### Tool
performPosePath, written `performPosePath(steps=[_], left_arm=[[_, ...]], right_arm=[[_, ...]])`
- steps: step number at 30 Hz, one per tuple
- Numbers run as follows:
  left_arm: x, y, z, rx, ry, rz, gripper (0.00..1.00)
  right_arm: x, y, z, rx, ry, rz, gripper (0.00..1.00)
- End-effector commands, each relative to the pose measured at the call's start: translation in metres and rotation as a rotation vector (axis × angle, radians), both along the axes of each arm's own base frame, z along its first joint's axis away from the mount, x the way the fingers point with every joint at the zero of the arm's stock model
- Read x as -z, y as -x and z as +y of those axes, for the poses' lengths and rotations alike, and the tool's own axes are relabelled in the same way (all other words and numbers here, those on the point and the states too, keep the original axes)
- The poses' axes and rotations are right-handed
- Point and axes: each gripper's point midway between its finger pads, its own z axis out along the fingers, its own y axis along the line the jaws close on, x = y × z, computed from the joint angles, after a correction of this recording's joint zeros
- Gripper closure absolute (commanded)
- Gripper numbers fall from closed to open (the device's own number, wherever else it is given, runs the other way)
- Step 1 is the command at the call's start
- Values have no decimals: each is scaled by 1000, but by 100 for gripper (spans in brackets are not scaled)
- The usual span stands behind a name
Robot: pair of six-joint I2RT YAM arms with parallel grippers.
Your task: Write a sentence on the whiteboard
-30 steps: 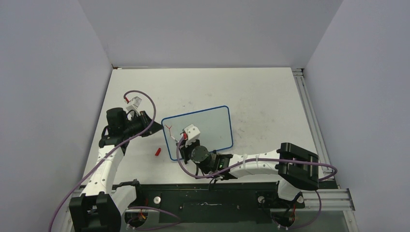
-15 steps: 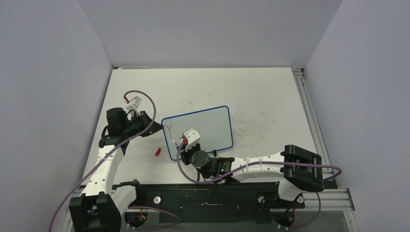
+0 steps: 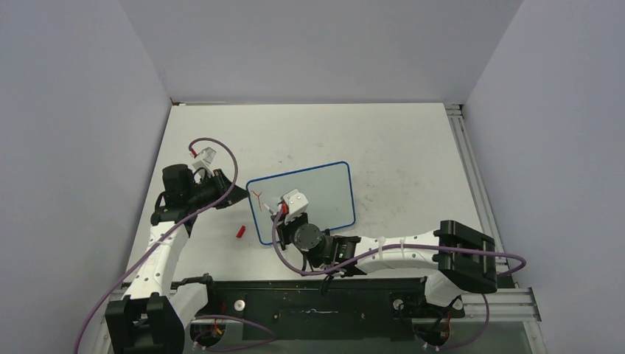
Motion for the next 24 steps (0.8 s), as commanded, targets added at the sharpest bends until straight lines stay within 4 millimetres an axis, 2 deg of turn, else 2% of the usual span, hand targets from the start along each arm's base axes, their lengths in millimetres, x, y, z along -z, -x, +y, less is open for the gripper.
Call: performPosePath(steps=[1, 12, 24], left_arm=[[-18, -3, -8, 45, 12, -69, 92], [-19, -4, -7, 44, 11, -69, 92], [-17, -4, -7, 46, 11, -65, 92]], right_arm=[[-23, -14, 6, 33, -61, -28, 95], [-15, -24, 5, 42, -56, -17, 95], [-11, -26, 12, 15, -50, -13, 95]])
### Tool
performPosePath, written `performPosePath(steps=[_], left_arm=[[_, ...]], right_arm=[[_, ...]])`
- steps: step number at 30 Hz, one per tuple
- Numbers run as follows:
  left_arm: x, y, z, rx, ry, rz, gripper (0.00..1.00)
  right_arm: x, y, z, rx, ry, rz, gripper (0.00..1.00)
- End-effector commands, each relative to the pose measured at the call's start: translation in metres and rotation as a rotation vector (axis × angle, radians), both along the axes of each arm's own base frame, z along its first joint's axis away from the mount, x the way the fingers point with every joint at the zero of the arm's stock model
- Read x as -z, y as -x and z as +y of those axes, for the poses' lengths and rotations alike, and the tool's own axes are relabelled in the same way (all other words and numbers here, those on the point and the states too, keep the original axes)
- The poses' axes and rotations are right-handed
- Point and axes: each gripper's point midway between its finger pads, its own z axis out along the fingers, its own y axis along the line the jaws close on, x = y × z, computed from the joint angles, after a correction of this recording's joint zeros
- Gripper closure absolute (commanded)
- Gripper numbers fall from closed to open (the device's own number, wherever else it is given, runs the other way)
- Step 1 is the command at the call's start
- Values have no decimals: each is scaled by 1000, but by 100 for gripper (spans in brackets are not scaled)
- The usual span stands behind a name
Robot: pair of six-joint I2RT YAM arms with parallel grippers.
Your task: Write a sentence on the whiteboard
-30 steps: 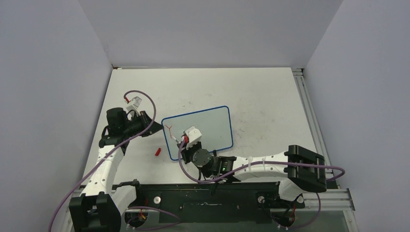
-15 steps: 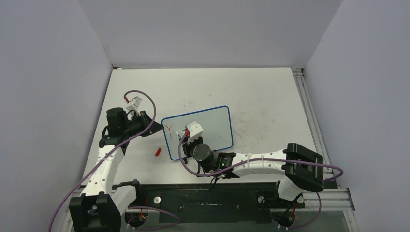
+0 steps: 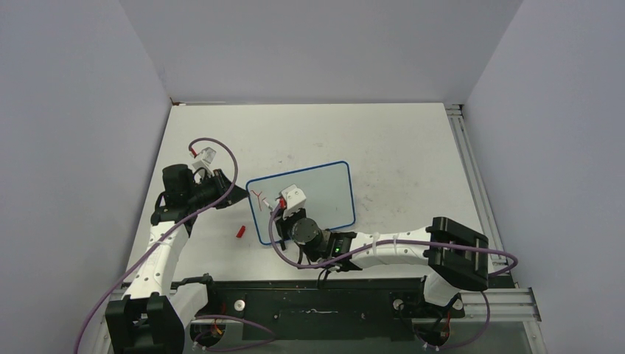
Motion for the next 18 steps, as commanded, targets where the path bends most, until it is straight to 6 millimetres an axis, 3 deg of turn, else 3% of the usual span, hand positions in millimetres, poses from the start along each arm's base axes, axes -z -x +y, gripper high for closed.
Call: performPosePath(steps=[1, 18], left_arm=[[-17, -4, -8, 47, 12, -64, 92], [-19, -3, -8, 49, 13, -69, 92]], right_arm=[[-20, -7, 12, -5, -60, -21, 95], [0, 0, -7, 16, -25, 15, 95]])
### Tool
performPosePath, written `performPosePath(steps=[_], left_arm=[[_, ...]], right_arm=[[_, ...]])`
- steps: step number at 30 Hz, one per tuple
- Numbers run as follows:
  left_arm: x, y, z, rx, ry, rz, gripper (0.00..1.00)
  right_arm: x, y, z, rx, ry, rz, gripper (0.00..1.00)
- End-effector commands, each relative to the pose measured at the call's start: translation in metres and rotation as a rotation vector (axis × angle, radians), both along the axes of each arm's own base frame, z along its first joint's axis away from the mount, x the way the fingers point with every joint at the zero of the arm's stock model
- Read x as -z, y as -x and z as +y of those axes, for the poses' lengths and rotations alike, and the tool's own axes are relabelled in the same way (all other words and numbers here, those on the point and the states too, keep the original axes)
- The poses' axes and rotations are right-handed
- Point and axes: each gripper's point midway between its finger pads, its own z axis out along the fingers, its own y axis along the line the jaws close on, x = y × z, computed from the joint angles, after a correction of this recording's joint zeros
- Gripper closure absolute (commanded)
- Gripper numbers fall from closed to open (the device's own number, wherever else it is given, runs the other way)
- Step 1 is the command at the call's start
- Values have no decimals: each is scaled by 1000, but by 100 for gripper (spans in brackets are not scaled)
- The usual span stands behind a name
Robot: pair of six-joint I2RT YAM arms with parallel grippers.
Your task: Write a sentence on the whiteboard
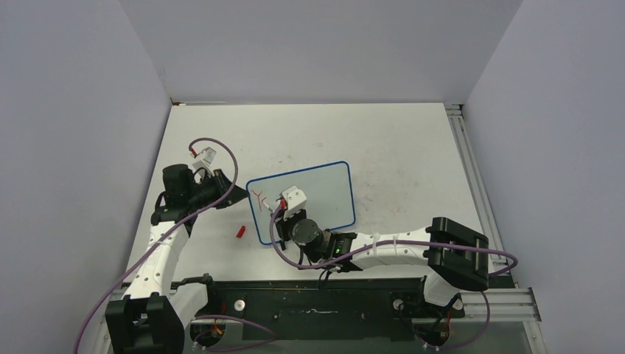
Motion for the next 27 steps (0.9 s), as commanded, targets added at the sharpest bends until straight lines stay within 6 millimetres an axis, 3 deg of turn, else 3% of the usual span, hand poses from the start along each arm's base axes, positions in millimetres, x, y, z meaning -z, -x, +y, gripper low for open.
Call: performPosePath(steps=[1, 10, 27], left_arm=[[-19, -3, -8, 50, 14, -69, 92], [-19, -3, -8, 50, 14, -71, 92], [-19, -2, -8, 51, 14, -70, 92]], right_arm=[[-3, -3, -9, 30, -19, 1, 95], [-4, -3, -18, 57, -15, -4, 95], [-24, -12, -16, 78, -34, -44, 95]])
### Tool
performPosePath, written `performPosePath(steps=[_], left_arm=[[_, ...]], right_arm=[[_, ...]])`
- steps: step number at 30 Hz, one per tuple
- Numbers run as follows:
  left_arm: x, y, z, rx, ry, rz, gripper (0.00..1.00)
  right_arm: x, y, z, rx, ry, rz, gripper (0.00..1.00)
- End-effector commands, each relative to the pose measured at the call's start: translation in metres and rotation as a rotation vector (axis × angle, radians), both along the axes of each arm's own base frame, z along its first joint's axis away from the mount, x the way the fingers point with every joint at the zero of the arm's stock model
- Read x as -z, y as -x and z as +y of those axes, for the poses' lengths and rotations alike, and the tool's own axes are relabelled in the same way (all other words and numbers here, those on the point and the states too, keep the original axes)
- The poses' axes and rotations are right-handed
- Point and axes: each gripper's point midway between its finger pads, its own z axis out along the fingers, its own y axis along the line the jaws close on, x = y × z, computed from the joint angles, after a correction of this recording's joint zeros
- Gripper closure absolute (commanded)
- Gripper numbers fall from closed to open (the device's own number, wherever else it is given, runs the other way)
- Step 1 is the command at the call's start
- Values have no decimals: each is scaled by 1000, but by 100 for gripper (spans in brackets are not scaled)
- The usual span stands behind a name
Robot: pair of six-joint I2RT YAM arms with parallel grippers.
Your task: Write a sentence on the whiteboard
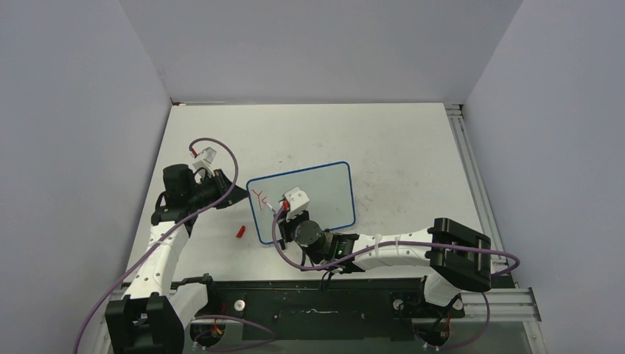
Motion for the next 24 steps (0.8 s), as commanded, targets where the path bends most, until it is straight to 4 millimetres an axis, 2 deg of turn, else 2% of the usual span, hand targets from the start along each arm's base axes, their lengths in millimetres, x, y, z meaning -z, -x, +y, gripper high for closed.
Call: performPosePath(steps=[1, 24], left_arm=[[-19, -3, -8, 51, 16, -71, 92], [-19, -3, -8, 51, 17, -69, 92]], right_arm=[[-30, -13, -7, 63, -50, -46, 95], [-44, -21, 3, 54, -70, -72, 95]])
